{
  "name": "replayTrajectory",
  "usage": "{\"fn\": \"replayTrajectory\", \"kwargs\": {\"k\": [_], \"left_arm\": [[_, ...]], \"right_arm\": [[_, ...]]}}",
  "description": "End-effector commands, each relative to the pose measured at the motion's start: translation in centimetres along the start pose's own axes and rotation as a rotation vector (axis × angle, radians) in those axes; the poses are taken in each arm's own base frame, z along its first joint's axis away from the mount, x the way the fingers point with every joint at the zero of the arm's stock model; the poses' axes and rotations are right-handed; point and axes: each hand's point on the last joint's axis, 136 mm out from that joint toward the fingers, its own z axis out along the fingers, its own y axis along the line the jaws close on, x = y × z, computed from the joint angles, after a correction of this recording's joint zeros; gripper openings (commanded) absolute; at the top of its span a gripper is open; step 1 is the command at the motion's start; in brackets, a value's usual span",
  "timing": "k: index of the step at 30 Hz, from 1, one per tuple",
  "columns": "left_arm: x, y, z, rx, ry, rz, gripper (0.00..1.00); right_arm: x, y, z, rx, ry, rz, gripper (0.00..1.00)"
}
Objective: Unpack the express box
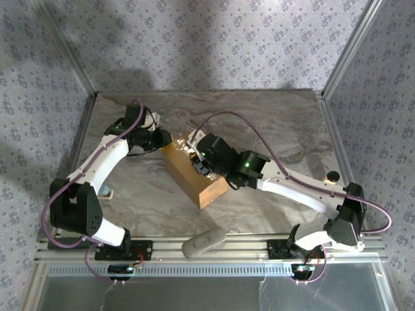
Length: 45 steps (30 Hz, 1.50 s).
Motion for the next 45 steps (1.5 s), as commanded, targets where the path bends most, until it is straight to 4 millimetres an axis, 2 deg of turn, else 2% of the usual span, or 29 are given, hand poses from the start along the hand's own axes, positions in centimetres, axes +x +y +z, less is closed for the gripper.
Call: {"fn": "replayTrajectory", "kwargs": {"k": [1,45], "left_arm": [[0.9,7.2,1.6,-0.290,0.002,-0.092,0.22],[0.8,8.3,1.5,-0.344,-0.025,-0.136,0.20]], "right_arm": [[6.1,1.3,-1.3,-0.054,0.221,-0.039,0.00],[9.0,1.3,-5.1,-0.014,0.274,0.017,0.00]]}}
